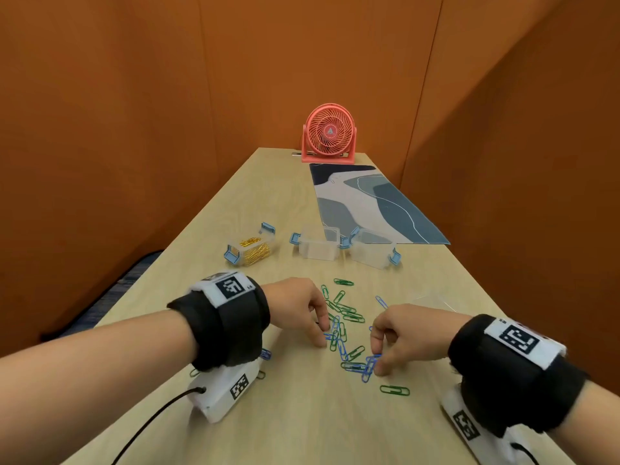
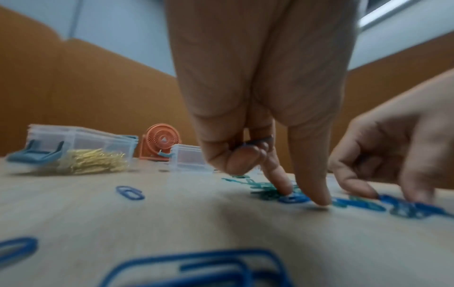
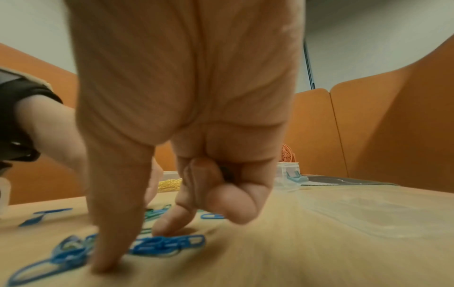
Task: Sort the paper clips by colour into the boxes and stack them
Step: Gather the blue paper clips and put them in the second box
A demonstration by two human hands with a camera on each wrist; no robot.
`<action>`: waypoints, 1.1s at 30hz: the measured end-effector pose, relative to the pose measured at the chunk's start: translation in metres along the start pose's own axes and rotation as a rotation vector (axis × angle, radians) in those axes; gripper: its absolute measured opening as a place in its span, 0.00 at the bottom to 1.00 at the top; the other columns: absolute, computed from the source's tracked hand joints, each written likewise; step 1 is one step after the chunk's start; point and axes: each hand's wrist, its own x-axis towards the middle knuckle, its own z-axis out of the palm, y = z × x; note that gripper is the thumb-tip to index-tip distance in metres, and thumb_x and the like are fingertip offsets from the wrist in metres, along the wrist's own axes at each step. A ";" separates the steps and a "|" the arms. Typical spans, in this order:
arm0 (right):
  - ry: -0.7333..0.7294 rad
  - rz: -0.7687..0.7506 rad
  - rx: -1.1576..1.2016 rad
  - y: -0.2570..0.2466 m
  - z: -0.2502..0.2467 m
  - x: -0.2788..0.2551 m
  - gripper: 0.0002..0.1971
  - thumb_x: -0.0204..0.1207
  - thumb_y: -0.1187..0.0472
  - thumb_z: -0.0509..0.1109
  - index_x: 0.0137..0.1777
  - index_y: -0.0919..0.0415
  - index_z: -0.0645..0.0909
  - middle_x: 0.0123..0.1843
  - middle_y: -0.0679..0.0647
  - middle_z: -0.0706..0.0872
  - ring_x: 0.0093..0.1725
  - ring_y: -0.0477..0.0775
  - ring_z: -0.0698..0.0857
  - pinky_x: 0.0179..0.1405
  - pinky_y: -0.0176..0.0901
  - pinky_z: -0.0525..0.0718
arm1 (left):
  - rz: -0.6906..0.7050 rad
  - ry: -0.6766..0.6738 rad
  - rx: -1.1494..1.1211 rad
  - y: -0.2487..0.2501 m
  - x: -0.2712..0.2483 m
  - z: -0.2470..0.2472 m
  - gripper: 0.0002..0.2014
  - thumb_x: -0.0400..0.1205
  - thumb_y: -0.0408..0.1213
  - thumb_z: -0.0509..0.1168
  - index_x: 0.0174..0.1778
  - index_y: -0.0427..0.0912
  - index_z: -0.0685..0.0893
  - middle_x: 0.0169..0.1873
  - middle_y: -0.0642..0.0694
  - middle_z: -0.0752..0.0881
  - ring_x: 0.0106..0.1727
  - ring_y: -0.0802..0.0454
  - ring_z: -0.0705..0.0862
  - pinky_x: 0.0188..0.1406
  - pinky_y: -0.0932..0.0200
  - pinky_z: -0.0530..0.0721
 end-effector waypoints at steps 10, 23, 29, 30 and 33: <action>0.023 -0.048 0.023 0.006 -0.002 0.000 0.06 0.78 0.54 0.63 0.42 0.54 0.77 0.36 0.45 0.79 0.35 0.44 0.74 0.37 0.34 0.73 | -0.019 -0.060 0.153 -0.004 -0.003 0.004 0.05 0.80 0.43 0.65 0.44 0.47 0.84 0.29 0.58 0.77 0.31 0.62 0.73 0.31 0.71 0.71; 0.041 -0.090 0.316 -0.008 -0.002 0.002 0.09 0.75 0.66 0.62 0.38 0.52 0.69 0.29 0.46 0.71 0.30 0.46 0.71 0.34 0.36 0.72 | -0.192 -0.050 -0.852 0.001 0.003 0.007 0.16 0.75 0.17 0.51 0.26 0.39 0.69 0.26 0.43 0.74 0.28 0.52 0.72 0.19 0.68 0.72; 0.087 -0.032 0.158 -0.001 -0.005 0.000 0.06 0.77 0.57 0.63 0.38 0.53 0.74 0.32 0.44 0.77 0.32 0.41 0.73 0.34 0.32 0.70 | -0.212 0.012 -0.496 0.013 0.010 0.006 0.09 0.78 0.31 0.64 0.32 0.44 0.75 0.29 0.49 0.74 0.31 0.54 0.70 0.26 0.64 0.70; 0.081 -0.012 0.140 0.001 -0.005 -0.002 0.04 0.74 0.56 0.66 0.39 0.53 0.76 0.31 0.43 0.77 0.32 0.41 0.74 0.33 0.31 0.70 | -0.210 0.042 -0.356 0.014 0.012 0.007 0.07 0.78 0.36 0.68 0.35 0.44 0.78 0.30 0.49 0.76 0.32 0.54 0.72 0.27 0.65 0.72; 0.078 0.062 0.072 0.005 -0.005 -0.004 0.11 0.67 0.51 0.77 0.45 0.52 0.81 0.33 0.42 0.75 0.33 0.42 0.74 0.31 0.33 0.69 | -0.202 0.123 -0.130 0.014 0.018 0.009 0.12 0.73 0.45 0.74 0.44 0.39 0.86 0.39 0.46 0.85 0.40 0.53 0.80 0.37 0.62 0.78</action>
